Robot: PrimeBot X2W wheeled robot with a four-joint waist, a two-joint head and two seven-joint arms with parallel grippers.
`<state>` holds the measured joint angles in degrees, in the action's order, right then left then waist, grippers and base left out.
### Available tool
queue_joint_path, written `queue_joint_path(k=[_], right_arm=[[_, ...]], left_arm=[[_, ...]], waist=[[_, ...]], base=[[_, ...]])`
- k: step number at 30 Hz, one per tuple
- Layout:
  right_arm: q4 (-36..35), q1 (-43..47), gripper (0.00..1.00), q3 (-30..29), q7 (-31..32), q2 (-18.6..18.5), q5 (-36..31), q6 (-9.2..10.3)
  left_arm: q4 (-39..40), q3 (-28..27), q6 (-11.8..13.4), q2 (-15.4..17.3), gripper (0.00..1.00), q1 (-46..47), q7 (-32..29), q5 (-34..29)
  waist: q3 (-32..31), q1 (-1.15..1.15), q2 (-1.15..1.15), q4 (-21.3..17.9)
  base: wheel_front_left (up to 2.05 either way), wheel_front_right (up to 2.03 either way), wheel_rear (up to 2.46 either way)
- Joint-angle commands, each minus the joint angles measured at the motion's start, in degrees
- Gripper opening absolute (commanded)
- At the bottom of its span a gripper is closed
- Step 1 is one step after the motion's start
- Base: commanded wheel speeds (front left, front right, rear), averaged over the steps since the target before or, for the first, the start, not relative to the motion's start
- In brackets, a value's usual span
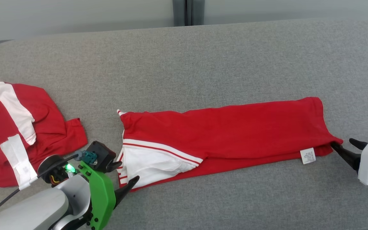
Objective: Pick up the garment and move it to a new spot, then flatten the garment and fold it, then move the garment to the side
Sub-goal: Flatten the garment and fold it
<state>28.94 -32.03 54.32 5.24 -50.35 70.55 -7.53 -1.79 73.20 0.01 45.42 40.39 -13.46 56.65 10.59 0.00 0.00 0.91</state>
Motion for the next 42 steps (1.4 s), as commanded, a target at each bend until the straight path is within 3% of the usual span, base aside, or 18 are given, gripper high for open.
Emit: queue_joint_path(k=[1, 5, 9, 16, 19, 21, 23, 26, 31, 34, 39, 42], right_arm=[[-0.18, 0.4, 1.0, -0.01, 0.62, -1.04, 0.59, 0.08], [-0.05, -0.33, 1.0, -0.72, 1.95, -2.29, 2.06, 0.07], [1.09, -1.89, 1.0, -2.49, 1.36, -2.68, 2.19, 0.07], [-1.59, -2.9, 1.0, -6.78, -9.87, -0.87, -0.1, 0.04], [-3.0, -1.99, 1.0, -8.56, -16.39, 1.3, -1.63, 0.04], [-3.9, -1.15, 1.0, -9.94, -19.04, 3.13, -3.41, 0.05], [-4.58, -0.16, 1.0, -12.33, -20.16, 5.65, -5.16, 0.04], [-5.92, 2.12, 1.0, -20.66, -20.41, 10.49, -10.35, 0.04], [-10.45, 10.29, 1.0, -34.77, -20.42, 20.81, -23.05, 0.04], [-14.59, 17.3, 1.0, -42.11, -20.44, 29.34, -34.11, 0.04], [-16.57, 20.72, 1.0, -45.39, -20.44, 33.81, -39.25, 0.04], [-16.14, 21.45, 1.0, -45.62, -20.44, 34.5, -40.39, 0.04]], left_arm=[[-0.22, -0.35, 0.55, -0.29, 1.0, -1.26, 0.62, 0.4], [-0.65, -1.62, 1.4, 0.2, 1.0, -0.59, 3.32, -0.72], [-1.4, -5.39, 4.82, -0.87, 1.0, -0.29, 11.77, -2.2], [-4.83, -15.52, 12.2, -5.59, 1.0, -3.07, 26.92, 0.01], [-5.53, -22.34, 14.66, -8.77, 1.0, -5.38, 28.6, 0.91], [-4.13, -30.04, 15.53, -11.81, 1.0, -7.54, 28.66, -2.04], [-2.15, -37.33, 14.0, -15.82, 1.0, -11.74, 28.62, -5.76], [-0.79, -46.73, 11.17, -21.48, 1.0, -17.43, 28.58, -13.13], [-1.94, -55.27, 6.96, -29.93, 1.0, -24.87, 28.58, -24.14], [-3.33, -60.68, 1.35, -36.67, 1.0, -30.69, 28.6, -33.78], [-4.67, -65.12, -2.85, -40.82, 1.0, -34.24, 28.59, -39.4], [-5.31, -66.25, -4.36, -41.67, 1.0, -34.36, 28.6, -42.0]], waist=[[-0.48, 0.0, 0.0, -0.23], [-1.37, 0.0, 0.0, -0.76], [-2.09, 0.0, 0.0, -1.55], [-2.94, 0.0, 0.0, -2.02], [-3.29, 0.0, 0.0, -2.21], [-3.28, 0.0, 0.0, -2.28], [-3.15, 0.0, 0.0, -2.25], [-2.9, 0.0, 0.0, -1.99], [-2.89, 0.0, 0.0, -1.53], [-2.97, 0.0, 0.0, -1.39], [-2.7, 0.0, 0.0, -0.96], [-2.4, 0.0, 0.0, -0.48]], base=[[0.0, 0.0, 0.0], [0.0, 0.0, 0.0], [0.0, 0.0, 0.0], [0.0, 0.0, 0.0], [0.0, 0.0, 0.0], [0.0, 0.0, 0.0], [0.0, 0.0, 0.0], [0.0, 0.0, 0.0], [0.0, 0.0, 0.0], [0.0, 0.0, 0.0], [0.0, 0.0, 0.0], [0.0, 0.0, 0.0]])
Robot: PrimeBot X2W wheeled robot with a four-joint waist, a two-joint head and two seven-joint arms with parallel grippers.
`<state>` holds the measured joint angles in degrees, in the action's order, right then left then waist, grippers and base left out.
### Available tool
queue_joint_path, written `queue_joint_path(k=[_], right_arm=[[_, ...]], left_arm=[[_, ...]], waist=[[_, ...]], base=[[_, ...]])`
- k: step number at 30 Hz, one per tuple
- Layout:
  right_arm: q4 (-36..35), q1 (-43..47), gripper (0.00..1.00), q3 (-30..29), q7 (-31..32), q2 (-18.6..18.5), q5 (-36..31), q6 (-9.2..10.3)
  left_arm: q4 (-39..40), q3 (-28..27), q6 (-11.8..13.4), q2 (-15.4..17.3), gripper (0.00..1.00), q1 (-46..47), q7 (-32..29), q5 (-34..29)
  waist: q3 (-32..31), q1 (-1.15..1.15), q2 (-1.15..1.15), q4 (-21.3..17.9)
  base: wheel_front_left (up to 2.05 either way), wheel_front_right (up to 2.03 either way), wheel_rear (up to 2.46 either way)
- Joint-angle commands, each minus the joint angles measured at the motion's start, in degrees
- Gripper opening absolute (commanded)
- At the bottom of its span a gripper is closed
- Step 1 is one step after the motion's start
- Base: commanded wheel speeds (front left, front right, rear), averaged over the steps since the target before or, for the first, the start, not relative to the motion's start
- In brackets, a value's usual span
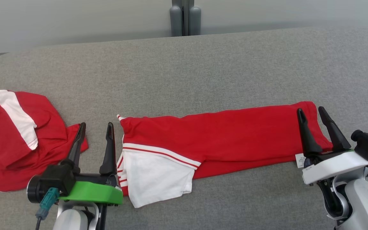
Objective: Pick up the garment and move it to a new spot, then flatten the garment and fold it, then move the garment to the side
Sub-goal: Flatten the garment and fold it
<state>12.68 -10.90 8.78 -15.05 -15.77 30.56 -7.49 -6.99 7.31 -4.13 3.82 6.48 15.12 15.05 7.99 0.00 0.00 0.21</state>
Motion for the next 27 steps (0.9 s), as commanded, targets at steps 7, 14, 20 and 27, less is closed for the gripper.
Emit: queue_joint_path(k=[7, 14, 20, 27], right_arm=[[5.59, -2.03, 1.0, -3.65, -0.17, 0.08, -3.37, 0.0], [17.83, -5.31, 1.0, -9.6, -0.17, 1.45, -6.32, 0.0], [27.37, -7.5, 1.0, -10.62, -0.17, 2.27, -2.92, 0.0], [35.21, -8.94, 1.0, -7.78, -0.06, 1.81, 0.84, 0.0]], left_arm=[[-1.16, -1.06, -1.95, -0.81, 1.0, 1.41, 0.02, -3.06], [-2.01, 0.34, -2.48, -0.88, 1.0, 2.17, 0.02, -2.51], [-2.8, 0.21, -2.78, -0.88, 1.0, 1.53, 0.02, -3.22], [-3.3, -0.95, -2.99, -0.89, 1.0, 1.46, 0.02, -3.62]], waist=[[1.85, 0.0, 0.0, 0.97], [3.33, 0.0, 0.0, 2.16], [3.42, 0.0, 0.0, 2.83], [3.43, 0.0, 0.0, 3.24]], base=[[0.0, 0.0, 0.0], [0.0, 0.0, 0.0], [0.0, 0.0, 0.0], [0.0, 0.0, 0.0]])
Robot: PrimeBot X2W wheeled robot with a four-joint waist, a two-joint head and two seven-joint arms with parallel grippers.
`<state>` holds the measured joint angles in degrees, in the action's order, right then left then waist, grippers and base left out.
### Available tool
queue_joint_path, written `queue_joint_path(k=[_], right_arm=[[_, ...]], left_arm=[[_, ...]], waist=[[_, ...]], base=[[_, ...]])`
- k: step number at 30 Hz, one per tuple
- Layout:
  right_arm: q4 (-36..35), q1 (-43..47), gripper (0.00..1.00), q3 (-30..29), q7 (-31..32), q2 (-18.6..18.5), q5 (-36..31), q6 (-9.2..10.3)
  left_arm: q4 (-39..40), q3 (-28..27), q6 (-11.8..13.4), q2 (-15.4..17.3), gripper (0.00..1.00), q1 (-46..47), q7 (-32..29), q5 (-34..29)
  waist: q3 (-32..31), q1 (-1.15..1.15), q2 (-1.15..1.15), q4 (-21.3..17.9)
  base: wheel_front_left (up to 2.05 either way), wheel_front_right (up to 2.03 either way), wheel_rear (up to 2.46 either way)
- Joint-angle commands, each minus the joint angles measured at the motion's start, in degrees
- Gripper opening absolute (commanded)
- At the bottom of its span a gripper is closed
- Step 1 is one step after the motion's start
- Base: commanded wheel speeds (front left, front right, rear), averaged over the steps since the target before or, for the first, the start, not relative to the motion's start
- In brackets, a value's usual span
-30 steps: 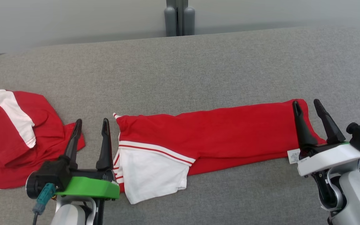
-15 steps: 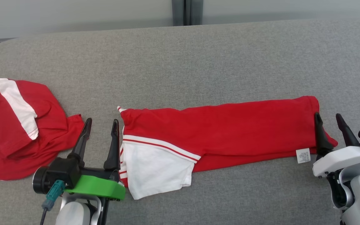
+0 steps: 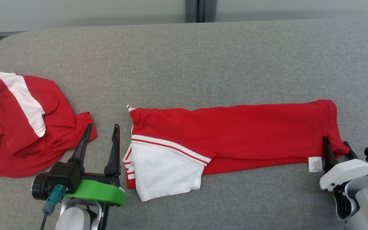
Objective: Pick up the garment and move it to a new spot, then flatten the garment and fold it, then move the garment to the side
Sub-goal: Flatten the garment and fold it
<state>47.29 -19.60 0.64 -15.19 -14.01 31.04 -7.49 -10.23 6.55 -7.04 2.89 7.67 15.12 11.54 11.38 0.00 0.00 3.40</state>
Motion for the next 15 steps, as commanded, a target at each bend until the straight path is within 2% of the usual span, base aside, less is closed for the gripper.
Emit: queue_joint_path(k=[1, 7, 9, 10, 15], right_arm=[[1.23, -0.36, 1.0, 0.91, 0.12, 0.16, 0.77, 0.0], [2.4, -0.96, 1.0, 4.81, 0.2, 0.99, 3.51, -0.02], [2.54, -0.99, 0.18, 5.77, 0.33, 0.78, 4.33, -0.03], [2.56, -1.02, 0.0, 6.18, 0.33, 0.56, 4.74, -0.03], [1.76, -1.52, 0.0, 4.69, 0.11, -2.13, 5.92, 0.06]], left_arm=[[-0.05, -0.23, -0.12, 0.04, 1.0, 0.39, 0.02, -0.13], [-0.07, -0.38, -0.25, 0.03, 1.0, 0.68, 0.02, 0.2], [-0.27, -0.41, -0.27, 0.03, 1.0, 0.69, 0.02, 0.33], [-0.34, -0.46, -0.28, 0.03, 1.0, 0.71, 0.02, 0.44], [-0.47, -0.76, -0.19, 0.03, 1.0, 0.82, 0.01, 0.52]], waist=[[0.08, 0.0, 0.0, 0.09], [0.26, 0.0, 0.0, 0.01], [0.15, 0.0, 0.0, -0.06], [0.09, 0.0, 0.0, -0.1], [-0.2, 0.0, 0.0, -0.4]], base=[[0.0, 0.0, 0.0], [0.0, 0.0, 0.0], [0.0, 0.0, 0.0], [0.0, 0.0, 0.0], [0.0, 0.0, 0.0]])
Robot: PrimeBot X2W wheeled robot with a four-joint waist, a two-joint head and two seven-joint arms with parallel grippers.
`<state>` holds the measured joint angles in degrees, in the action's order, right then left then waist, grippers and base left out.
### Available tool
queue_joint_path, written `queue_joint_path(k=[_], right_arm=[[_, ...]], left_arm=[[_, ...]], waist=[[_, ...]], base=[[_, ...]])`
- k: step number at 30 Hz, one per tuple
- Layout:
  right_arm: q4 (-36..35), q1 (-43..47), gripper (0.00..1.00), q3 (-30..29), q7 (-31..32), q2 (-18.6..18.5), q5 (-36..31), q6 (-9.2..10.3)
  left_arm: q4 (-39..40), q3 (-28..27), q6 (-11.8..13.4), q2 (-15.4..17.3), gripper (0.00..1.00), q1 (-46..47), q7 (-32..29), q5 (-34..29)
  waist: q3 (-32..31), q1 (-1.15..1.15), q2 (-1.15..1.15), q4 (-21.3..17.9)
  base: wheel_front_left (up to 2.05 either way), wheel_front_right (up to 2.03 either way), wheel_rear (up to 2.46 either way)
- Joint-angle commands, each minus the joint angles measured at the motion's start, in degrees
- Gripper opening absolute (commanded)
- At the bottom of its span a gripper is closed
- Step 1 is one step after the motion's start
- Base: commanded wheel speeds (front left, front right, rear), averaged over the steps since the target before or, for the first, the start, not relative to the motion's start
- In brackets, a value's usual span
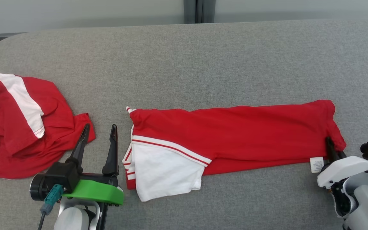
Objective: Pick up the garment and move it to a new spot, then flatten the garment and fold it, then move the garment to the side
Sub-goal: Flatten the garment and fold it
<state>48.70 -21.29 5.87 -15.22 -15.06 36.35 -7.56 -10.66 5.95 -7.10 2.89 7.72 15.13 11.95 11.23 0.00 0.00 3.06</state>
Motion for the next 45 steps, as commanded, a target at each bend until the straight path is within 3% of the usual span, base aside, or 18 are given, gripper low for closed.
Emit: queue_joint_path(k=[1, 10, 19, 25, 36, 45], right_arm=[[0.33, 0.11, 0.0, -1.19, 0.13, -1.51, 0.63, 0.15], [3.32, -1.3, 0.0, -12.14, 0.07, -6.0, -3.5, 0.13], [-2.58, -0.7, 0.0, -14.53, 0.06, -1.79, -8.35, 0.1], [-10.54, 0.66, 0.0, -9.45, 0.07, 2.77, -8.81, 0.09], [-22.3, 3.0, 0.0, 5.99, 2.66, 9.31, -6.76, 0.08], [-21.31, 4.32, 0.0, 15.46, 4.1, 11.34, -5.73, 0.08]], left_arm=[[-0.03, -0.17, -0.09, 0.03, 1.0, 0.83, 0.01, 0.14], [-0.2, -0.04, 0.44, 0.04, 1.0, 0.59, 0.0, 0.63], [-0.15, -0.14, 1.23, 0.04, 1.0, -1.1, 0.01, 1.99], [-0.19, 0.63, 1.93, 0.04, 1.0, -1.91, 0.01, 2.76], [-0.36, 1.49, 2.37, 0.04, 1.0, -2.55, 0.0, 3.61], [-0.98, 1.66, 2.9, 0.04, 1.0, -3.03, 0.01, 4.09]], waist=[[-0.1, 0.0, 0.0, -0.08], [-1.28, 0.0, 0.0, -0.11], [-3.44, 0.0, 0.0, -0.7], [-4.74, 0.0, 0.0, -1.34], [-5.6, 0.0, 0.0, -0.38], [-5.57, 0.0, 0.0, 2.08]], base=[[0.0, 0.0, 0.0], [0.0, 0.0, 0.0], [0.0, 0.0, 0.0], [0.0, 0.0, 0.0], [0.0, 0.0, 0.0], [0.0, 0.0, 0.0]])
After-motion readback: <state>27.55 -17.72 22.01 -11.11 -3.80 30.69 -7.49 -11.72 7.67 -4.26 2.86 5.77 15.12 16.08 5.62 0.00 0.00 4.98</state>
